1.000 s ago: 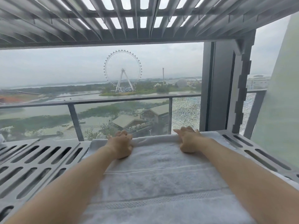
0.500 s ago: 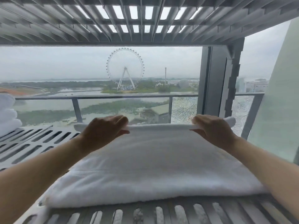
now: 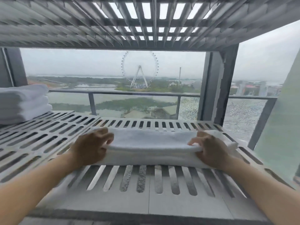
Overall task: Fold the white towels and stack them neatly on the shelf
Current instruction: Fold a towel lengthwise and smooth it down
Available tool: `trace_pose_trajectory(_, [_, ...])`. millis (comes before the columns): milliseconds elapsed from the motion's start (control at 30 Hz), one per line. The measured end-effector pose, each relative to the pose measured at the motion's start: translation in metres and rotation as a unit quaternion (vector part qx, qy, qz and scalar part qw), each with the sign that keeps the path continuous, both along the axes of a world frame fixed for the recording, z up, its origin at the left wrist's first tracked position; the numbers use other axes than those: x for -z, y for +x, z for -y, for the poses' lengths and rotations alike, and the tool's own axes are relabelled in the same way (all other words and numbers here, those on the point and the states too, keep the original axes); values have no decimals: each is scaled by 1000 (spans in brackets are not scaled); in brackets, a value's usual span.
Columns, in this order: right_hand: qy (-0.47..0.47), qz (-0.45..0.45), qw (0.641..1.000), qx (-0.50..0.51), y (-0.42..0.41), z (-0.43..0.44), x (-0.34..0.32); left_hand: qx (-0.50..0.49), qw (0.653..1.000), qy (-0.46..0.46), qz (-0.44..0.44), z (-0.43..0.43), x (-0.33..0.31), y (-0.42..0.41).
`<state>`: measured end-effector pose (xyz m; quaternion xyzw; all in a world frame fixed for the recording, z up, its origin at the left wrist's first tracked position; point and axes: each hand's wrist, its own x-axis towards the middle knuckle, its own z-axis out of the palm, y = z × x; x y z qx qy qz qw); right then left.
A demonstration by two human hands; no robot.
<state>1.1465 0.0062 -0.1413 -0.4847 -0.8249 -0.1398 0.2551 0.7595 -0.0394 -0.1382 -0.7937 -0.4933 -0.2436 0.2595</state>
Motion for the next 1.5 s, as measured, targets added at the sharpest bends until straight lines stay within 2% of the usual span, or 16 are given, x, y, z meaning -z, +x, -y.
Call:
trace_pose_trajectory(133, [34,-51,998,-1,5,16,-1,-28,999,21,-35,22,14,2])
trace_pose_trajectory(267, [41,-60,997,10,6,25,4,-34,997,31,-56,33,11,6])
trace_pose_trajectory(333, [39,-45,998,0,7,28,1,-44,998,4,-35,33,11,5])
trace_pose_trajectory(400, [55,-13,997,-43,10,31,-4,-70,996,-63,0,33,7,4])
trace_pose_trajectory(467, [58,9,995,-85,9,34,-5,-48,995,-88,21,34,3,8])
trace_pose_trajectory(567, [27,-25,994,-105,5,36,0,52,994,-92,38,39,5,36])
trace_pose_trajectory(633, [28,-47,994,-96,4,37,4,103,989,-102,12,38,12,55])
trace_pose_trajectory(733, [48,-56,993,-92,4,39,7,109,990,-91,-11,29,13,60])
trace_pose_trajectory(800, [80,-38,992,-93,4,38,9,102,991,-85,-8,21,11,56])
trace_pose_trajectory(900, [159,43,984,-74,-1,29,5,90,993,-70,-14,6,12,55])
trace_pose_trajectory(1000, [214,85,973,-30,-10,9,1,25,998,-56,-11,-17,10,65])
trace_pose_trajectory(1067, [199,88,976,-24,-13,1,3,-23,998,-49,-31,-27,11,70])
trace_pose_trajectory(1133, [183,81,979,-42,-11,-4,6,-24,999,-42,-5,-32,13,70])
trace_pose_trajectory(1200, [163,48,983,-70,-6,-7,7,13,998,-48,37,-33,13,73])
trace_pose_trajectory(1333, [102,1,991,-82,-5,-12,10,83,994,-62,35,-42,4,105])
trace_pose_trajectory(1500, [61,4,996,-70,-7,-17,13,108,990,-68,56,-53,18,121])
